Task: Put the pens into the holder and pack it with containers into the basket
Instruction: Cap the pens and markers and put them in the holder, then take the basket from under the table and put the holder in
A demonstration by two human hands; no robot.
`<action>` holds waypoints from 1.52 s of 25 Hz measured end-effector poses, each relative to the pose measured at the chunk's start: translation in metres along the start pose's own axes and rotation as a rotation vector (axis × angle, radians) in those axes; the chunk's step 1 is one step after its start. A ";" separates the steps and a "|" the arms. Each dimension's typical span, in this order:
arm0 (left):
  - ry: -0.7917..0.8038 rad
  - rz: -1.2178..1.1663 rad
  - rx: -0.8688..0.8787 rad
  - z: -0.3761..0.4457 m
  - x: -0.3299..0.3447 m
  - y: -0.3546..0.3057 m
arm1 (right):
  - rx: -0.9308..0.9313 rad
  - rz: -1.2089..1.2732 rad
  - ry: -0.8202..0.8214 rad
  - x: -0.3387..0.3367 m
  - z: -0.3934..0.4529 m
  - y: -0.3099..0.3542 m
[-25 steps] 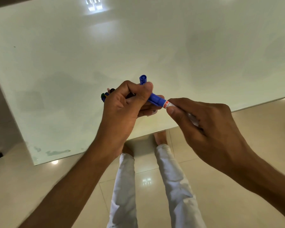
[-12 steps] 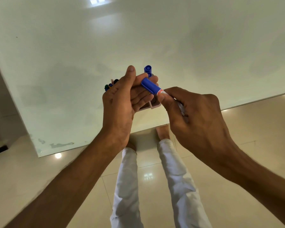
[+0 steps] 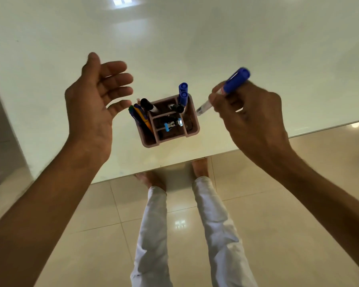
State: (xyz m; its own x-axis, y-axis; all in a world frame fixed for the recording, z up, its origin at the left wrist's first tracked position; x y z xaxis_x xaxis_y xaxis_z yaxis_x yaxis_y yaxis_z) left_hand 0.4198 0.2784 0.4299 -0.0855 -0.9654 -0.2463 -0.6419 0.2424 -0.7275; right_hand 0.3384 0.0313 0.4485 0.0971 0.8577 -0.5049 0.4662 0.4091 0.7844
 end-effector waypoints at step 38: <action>-0.004 -0.012 -0.164 -0.191 -0.132 0.282 | 0.146 0.108 0.316 0.119 -0.222 -0.124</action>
State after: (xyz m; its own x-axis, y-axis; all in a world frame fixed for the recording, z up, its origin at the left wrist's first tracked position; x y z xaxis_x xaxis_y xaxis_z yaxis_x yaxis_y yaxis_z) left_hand 0.1041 0.4558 0.3797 -0.0744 -0.9677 -0.2411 -0.7587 0.2118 -0.6161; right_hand 0.0970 0.1514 0.3710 -0.1134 0.9567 -0.2681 0.5909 0.2818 0.7559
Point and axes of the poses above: each hand's wrist, its own z-axis towards the middle knuckle, its own x-axis out of the palm, y = z × x, the point moved 4 cm from there along z, towards the middle knuckle, and after that the axes turned 15 degrees about z, right-handed, at the moved point
